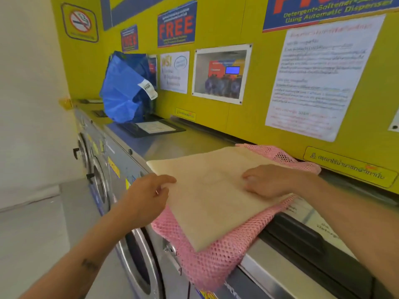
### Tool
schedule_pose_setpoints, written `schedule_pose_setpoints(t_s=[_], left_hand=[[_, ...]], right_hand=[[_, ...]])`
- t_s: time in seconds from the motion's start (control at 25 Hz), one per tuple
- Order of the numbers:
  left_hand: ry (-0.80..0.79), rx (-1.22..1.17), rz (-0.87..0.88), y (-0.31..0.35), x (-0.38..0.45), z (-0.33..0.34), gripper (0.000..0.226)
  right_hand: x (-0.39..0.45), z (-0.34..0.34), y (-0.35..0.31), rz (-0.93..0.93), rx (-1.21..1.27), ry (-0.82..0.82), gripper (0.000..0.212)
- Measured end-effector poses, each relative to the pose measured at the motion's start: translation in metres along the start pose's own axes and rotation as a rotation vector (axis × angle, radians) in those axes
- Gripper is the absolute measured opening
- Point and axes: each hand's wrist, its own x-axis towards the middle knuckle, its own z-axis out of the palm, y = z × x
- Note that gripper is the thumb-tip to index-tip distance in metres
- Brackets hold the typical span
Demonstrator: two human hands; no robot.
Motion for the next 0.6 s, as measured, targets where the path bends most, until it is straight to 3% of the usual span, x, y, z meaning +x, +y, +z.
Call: schedule_pose_setpoints(t_s=[0.08, 0.24, 0.4, 0.52, 0.6], left_hand=[[0.006, 0.124, 0.085, -0.015, -0.001, 0.0, 0.052], [-0.116, 0.303, 0.341, -0.024, -0.008, 0.007, 0.078], [-0.259, 0.274, 0.38, -0.037, -0.02, 0.015, 0.098], [-0.281, 0.358, 0.406, -0.051, -0.027, 0.021, 0.116], [-0.257, 0.436, 0.403, -0.054, -0.027, 0.035, 0.13]], right_hand=[[0.0, 0.007, -0.004, 0.0, 0.044, -0.048, 0.055], [-0.008, 0.007, 0.003, -0.016, 0.135, 0.007, 0.047], [-0.019, 0.012, -0.002, -0.02, 0.17, 0.092, 0.045], [-0.047, -0.001, -0.043, -0.129, 0.197, 0.205, 0.048], [-0.075, -0.003, -0.082, -0.223, 0.197, 0.15, 0.058]])
